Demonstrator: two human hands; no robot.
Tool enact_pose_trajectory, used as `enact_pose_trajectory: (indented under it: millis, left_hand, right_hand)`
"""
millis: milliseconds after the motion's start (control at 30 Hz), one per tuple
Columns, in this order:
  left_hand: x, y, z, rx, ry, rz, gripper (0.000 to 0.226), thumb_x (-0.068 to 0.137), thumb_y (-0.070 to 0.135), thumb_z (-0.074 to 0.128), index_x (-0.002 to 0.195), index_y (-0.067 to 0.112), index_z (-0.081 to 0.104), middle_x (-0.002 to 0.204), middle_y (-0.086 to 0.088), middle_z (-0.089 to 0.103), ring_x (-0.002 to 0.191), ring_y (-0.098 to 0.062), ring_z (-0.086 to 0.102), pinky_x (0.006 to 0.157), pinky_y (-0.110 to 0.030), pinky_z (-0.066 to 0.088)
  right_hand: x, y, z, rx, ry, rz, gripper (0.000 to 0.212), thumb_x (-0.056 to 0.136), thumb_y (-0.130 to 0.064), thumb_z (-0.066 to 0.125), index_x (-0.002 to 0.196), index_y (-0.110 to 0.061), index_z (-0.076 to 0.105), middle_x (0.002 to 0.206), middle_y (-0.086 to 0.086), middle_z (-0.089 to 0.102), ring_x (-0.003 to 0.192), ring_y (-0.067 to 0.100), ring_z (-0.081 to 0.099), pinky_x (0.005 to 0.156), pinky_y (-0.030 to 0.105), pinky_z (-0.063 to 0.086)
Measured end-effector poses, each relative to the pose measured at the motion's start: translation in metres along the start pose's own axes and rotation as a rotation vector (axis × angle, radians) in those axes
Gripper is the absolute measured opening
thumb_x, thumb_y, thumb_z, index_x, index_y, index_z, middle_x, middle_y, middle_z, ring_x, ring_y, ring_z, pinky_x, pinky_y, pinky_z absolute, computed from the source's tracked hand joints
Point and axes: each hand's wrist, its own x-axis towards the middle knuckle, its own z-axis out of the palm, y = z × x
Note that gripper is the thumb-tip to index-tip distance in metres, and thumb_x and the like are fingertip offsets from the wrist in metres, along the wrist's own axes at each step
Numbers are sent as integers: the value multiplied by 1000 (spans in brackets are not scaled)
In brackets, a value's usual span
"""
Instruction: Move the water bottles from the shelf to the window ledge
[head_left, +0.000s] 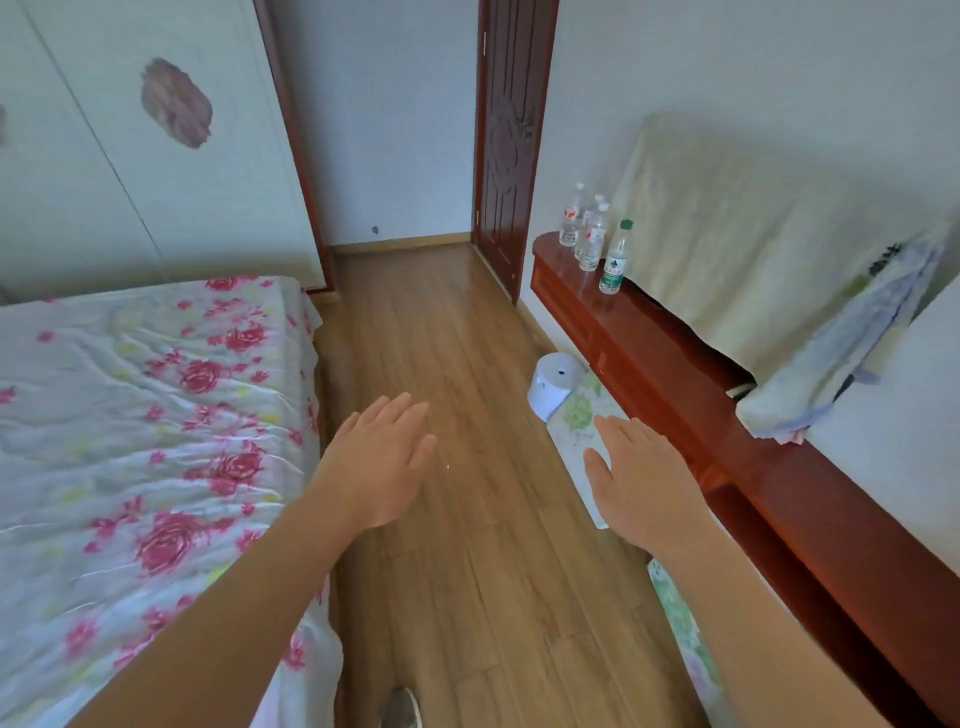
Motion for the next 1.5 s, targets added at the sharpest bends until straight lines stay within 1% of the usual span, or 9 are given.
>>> enact_pose_trajectory:
  millis: [133, 367, 500, 800, 900, 1133, 1233, 1333, 1500]
  left_hand:
    - [57, -34, -5, -22, 10, 10, 55, 105, 48, 21, 157, 30, 18, 166, 7, 11, 153, -16, 7, 121, -37, 7]
    - [176, -90, -31, -38, 0, 75, 55, 105, 47, 21, 156, 29, 20, 165, 6, 15, 153, -16, 8, 123, -40, 10]
    - [231, -108, -46, -40, -11, 94, 54, 105, 45, 22, 157, 28, 21, 165, 5, 15, 153, -16, 9, 124, -40, 10]
    - [352, -116, -47, -23, -75, 129, 55, 105, 46, 23, 157, 29, 19, 166, 6, 13, 153, -15, 7, 125, -40, 9]
    - [395, -116, -47, 6, -59, 120, 55, 105, 47, 22, 157, 30, 19, 166, 8, 11, 153, -15, 6, 125, -40, 8]
    - [497, -119, -53, 2, -38, 45, 54, 104, 49, 22, 156, 33, 18, 165, 10, 12, 152, -11, 6, 120, -34, 6]
    - [539, -104, -54, 20, -12, 64, 54, 105, 48, 22, 156, 32, 19, 165, 9, 14, 152, -12, 7, 121, -36, 7]
    - [576, -90, -55, 41, -12, 75, 55, 105, 47, 22, 157, 30, 21, 165, 7, 16, 152, -13, 10, 122, -37, 10]
    - [643, -72, -49, 17, -35, 101, 55, 105, 46, 25, 157, 28, 23, 165, 6, 18, 152, -14, 12, 124, -41, 14]
  right_hand:
    - [66, -19, 11, 29, 21, 0, 43, 99, -28, 47, 132, -4, 56, 115, 8, 66, 109, 30, 60, 94, 46, 49]
    - [179, -53, 25, -29, 7, 38, 54, 100, -37, 28, 142, -9, 48, 133, 3, 59, 119, 22, 53, 103, 37, 43]
    - [227, -69, 30, 34, 34, 92, 45, 102, -32, 40, 142, -13, 47, 126, 0, 60, 115, 19, 53, 101, 37, 43]
    - [333, -47, 47, 65, -10, 169, 46, 103, -34, 35, 143, -15, 47, 126, -3, 60, 116, 16, 54, 102, 35, 44]
    - [383, -35, 55, 56, -36, 132, 55, 101, -39, 26, 145, -13, 45, 139, 4, 54, 127, 23, 49, 107, 39, 40]
    - [507, -10, 50, 170, -57, 105, 51, 103, -34, 37, 151, -15, 36, 154, 7, 39, 143, 26, 34, 118, 41, 28]
    - [543, 10, 49, 142, -55, 108, 55, 102, -39, 29, 151, -15, 36, 154, 5, 39, 143, 26, 34, 118, 41, 27]
    - [567, 28, 47, 94, -59, 95, 78, 88, -50, 4, 149, -15, 38, 151, 2, 44, 139, 23, 38, 116, 42, 31]
    - [613, 52, 50, 130, -71, 175, 47, 103, -33, 37, 146, -14, 41, 149, 7, 44, 138, 28, 38, 115, 44, 30]
